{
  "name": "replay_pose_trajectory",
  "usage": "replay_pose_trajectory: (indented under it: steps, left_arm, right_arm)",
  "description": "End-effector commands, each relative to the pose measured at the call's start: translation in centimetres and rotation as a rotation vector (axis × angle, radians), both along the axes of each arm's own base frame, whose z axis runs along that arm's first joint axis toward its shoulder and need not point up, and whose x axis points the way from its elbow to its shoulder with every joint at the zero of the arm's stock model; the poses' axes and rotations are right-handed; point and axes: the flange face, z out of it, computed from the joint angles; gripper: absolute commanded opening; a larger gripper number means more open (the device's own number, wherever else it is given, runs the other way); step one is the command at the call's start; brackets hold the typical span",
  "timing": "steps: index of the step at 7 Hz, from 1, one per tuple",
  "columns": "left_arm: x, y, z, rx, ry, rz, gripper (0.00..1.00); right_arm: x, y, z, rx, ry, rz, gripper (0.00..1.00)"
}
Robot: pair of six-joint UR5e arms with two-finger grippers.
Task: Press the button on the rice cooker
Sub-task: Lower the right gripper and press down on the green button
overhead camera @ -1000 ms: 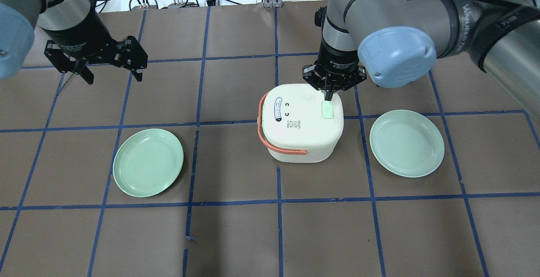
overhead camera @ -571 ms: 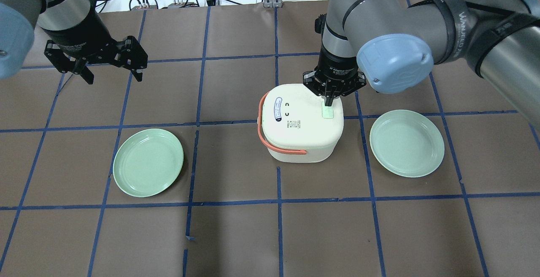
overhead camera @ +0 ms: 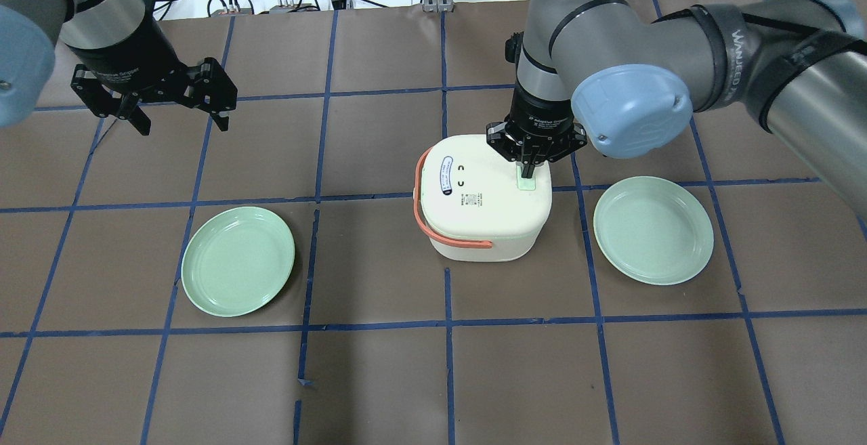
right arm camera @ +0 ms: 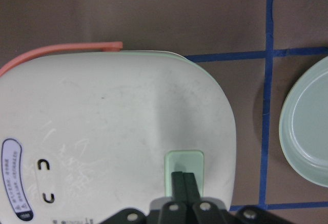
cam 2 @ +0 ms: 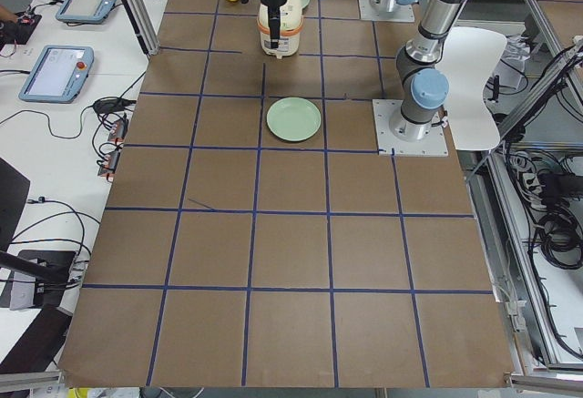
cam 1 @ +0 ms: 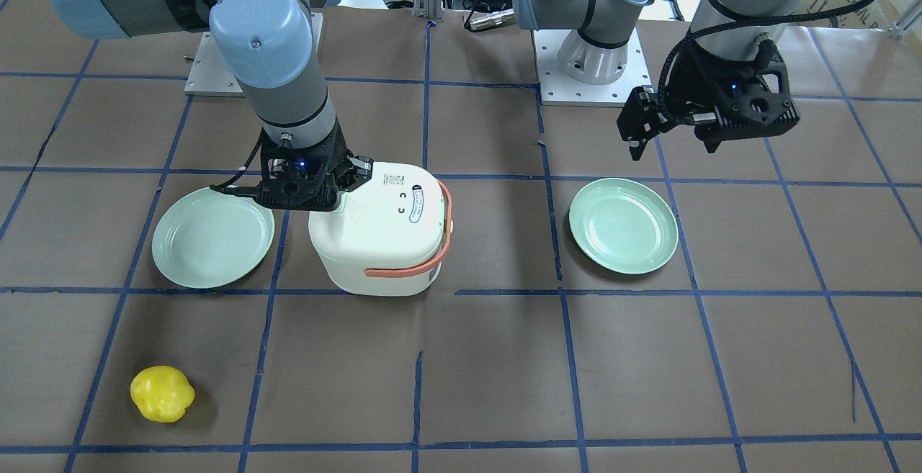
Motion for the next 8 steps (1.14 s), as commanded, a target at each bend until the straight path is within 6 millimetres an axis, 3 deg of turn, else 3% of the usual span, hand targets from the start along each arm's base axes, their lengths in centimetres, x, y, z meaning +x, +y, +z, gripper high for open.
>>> replay_pose_trajectory:
  steps: [1,3,5,6,8]
  left_arm:
    - [0.0,0.0,0.0,0.000,0.000,0.000,1.00]
    - [0.0,0.0,0.0,0.000,0.000,0.000,1.00]
    - [0.0,0.0,0.0,0.000,0.000,0.000,1.00]
    - [0.0,0.0,0.0,0.000,0.000,0.000,1.00]
    - [0.0,0.0,0.0,0.000,0.000,0.000,1.00]
  right_arm:
    - [0.0,0.2,-0.7,-0.006,-0.001,-0.001,0.11]
    - [0.0,0.1,-0.9,-0.003,-0.002,-0.001,0.11]
    - [0.0,-0.3,0.6,-0.034,-0.005,-0.005,0.11]
    - [0.1,-0.4,2.0,-0.049,-0.016,-0.004,0.14]
    - [-0.3,-1.0,8.1,-0.051,-0.011,-0.004,0.24]
